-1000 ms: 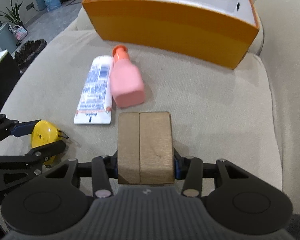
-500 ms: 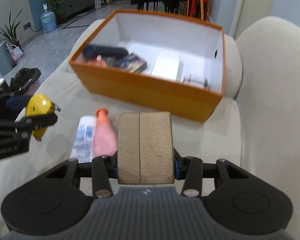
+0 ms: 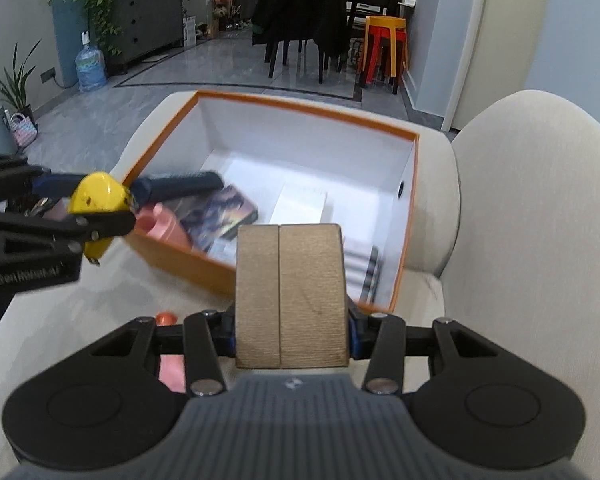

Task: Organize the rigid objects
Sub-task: 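Carry the wooden block and yellow tape measure with both tools over the orange box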

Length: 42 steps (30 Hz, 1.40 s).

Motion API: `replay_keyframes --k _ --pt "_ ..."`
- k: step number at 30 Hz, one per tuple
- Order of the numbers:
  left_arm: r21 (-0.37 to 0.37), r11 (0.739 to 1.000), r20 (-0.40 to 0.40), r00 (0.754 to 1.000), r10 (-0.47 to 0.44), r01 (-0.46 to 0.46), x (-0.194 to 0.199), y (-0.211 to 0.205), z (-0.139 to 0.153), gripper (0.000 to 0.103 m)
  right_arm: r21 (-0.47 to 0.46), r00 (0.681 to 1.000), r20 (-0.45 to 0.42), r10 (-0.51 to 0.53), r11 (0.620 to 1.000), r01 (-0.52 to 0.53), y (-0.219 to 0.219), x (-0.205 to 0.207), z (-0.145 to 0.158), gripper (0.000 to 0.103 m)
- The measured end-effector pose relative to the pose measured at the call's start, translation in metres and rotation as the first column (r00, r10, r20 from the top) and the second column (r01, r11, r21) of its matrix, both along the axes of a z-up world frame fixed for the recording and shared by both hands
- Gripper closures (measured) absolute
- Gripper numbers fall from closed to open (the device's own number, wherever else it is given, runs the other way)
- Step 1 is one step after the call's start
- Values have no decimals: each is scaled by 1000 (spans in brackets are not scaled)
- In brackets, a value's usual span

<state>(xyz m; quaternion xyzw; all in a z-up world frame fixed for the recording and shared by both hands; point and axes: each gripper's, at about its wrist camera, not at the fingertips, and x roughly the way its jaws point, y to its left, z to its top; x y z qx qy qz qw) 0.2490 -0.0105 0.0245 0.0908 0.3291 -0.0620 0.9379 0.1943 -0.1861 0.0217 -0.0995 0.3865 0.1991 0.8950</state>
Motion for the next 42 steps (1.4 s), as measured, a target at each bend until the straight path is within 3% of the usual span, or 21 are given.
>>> replay_keyframes --k 6,11,25,42 --pt "-29 1000 -30 1000 0 -1 31 -1 -8 47 16 999 -16 -29 999 29 2 39 2 58" --pt "-8 1000 -49 999 0 -1 57 -4 -14 47 -6 999 -19 -44 999 44 12 70 -3 58" --pt "5 998 -122 991 55 -55 115 0 -40 47 -63 996 -54 -72 996 69 34 135 -42 58" --pt "76 993 -152 983 104 -93 156 -5 -60 46 -224 995 -33 -92 971 83 64 177 -71 58"
